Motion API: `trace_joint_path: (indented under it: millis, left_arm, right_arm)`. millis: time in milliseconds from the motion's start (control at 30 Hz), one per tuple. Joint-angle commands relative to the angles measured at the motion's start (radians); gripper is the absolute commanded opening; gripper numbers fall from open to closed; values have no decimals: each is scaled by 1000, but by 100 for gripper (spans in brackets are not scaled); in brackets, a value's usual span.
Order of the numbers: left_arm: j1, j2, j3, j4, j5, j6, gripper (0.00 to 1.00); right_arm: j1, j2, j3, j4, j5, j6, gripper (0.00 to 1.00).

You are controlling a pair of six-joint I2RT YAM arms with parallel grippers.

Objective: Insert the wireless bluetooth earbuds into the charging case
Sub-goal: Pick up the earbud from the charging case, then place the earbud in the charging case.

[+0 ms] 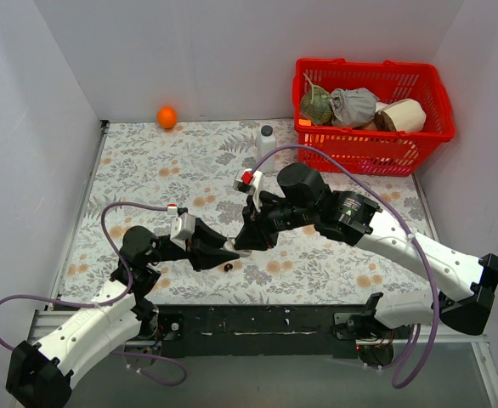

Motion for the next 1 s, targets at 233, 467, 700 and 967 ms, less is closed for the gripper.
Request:
trace_joint_path:
  millis: [233, 467, 700, 967]
  left_arm:
    - [1, -2, 17, 25, -18, -7, 0]
    - [-1, 4, 14, 11, -26, -12, 0]
    - [1, 9, 12, 11, -32, -15, 0]
    - [-1, 21, 20, -23, -50, -7, 0]
  right_arm:
    - [-7, 6, 35, -28, 101, -32, 31]
    - [-5, 8, 38, -37, 146, -34, 25]
    - [-5, 12, 38, -43, 167, -31, 2]
    - [-5, 3, 55, -33, 109, -46, 1]
